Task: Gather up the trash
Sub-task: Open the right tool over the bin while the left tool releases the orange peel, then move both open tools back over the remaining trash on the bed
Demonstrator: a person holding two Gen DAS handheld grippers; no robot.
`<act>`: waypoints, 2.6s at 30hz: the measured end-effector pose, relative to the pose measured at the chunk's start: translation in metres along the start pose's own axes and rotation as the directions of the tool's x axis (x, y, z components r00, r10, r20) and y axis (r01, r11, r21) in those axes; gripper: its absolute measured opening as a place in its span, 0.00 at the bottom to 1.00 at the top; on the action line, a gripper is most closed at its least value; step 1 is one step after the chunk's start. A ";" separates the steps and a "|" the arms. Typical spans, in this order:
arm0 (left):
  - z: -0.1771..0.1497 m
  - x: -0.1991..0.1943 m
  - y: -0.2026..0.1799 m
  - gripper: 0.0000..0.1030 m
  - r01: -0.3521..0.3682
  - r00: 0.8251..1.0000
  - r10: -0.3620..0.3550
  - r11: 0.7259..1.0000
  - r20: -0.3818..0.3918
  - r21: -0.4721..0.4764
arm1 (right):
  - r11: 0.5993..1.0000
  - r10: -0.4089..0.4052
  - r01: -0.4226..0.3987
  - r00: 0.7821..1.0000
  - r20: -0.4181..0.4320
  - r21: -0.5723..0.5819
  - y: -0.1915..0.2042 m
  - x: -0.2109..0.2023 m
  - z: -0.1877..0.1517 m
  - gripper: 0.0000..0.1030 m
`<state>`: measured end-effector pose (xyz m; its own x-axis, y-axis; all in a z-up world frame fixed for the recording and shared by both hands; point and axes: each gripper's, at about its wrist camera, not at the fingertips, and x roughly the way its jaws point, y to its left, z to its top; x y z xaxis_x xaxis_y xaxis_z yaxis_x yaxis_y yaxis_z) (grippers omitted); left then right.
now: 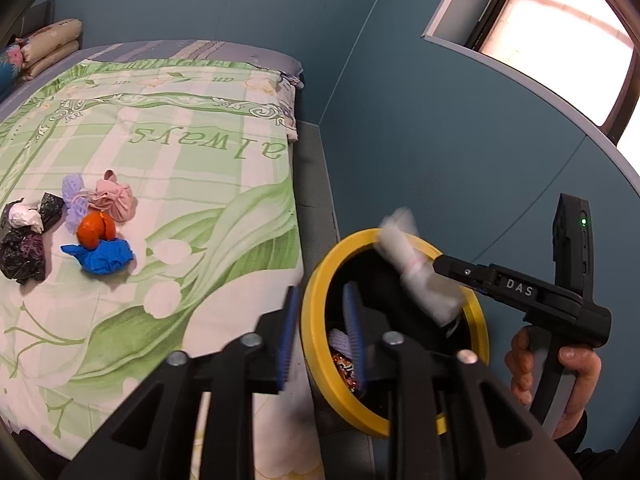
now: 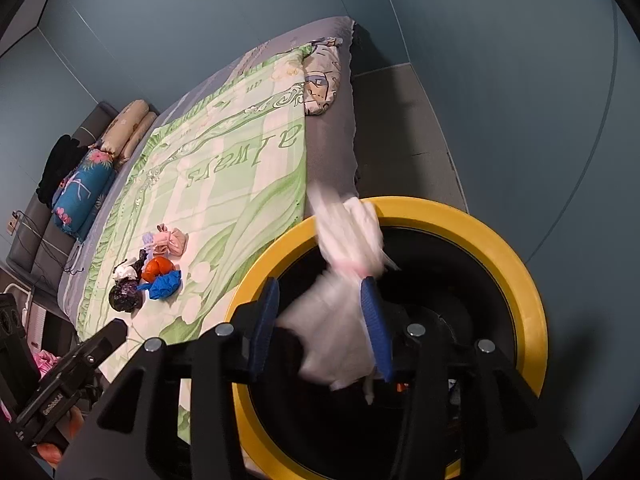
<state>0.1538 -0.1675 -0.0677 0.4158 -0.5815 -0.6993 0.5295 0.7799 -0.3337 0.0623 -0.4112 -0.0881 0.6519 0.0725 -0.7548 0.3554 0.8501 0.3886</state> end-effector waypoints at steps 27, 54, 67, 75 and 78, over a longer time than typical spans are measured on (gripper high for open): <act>0.006 -0.061 0.142 0.72 -0.262 0.951 0.288 0.945 0.117 -0.197 | 0.951 0.167 -0.163 0.986 -0.006 -0.263 0.131 0.029 0.020 0.53; -0.007 -0.020 0.342 0.74 -0.386 0.912 0.406 0.815 -0.047 -0.432 | 0.886 0.132 -0.302 0.892 -0.431 -0.353 0.303 0.245 0.010 0.53; 0.002 0.011 0.368 0.62 -0.341 0.932 0.356 0.805 -0.064 -0.486 | 0.900 0.077 -0.264 0.879 -0.470 -0.347 0.318 0.290 0.009 0.52; 0.003 0.017 0.364 0.44 -0.334 0.935 0.349 0.819 -0.057 -0.467 | 0.894 0.047 -0.242 0.888 -0.458 -0.377 0.324 0.292 0.001 0.46; 0.001 0.017 0.360 0.40 -0.337 0.934 0.353 0.825 -0.053 -0.454 | 0.880 0.010 -0.221 0.893 -0.450 -0.420 0.327 0.288 -0.008 0.45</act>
<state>0.3521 0.1031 -0.1986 0.5361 -0.2557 -0.8045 -0.0393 0.9444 -0.3263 0.3614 -0.1082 -0.1828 0.2845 0.3076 -0.9080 -0.1131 0.9513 0.2868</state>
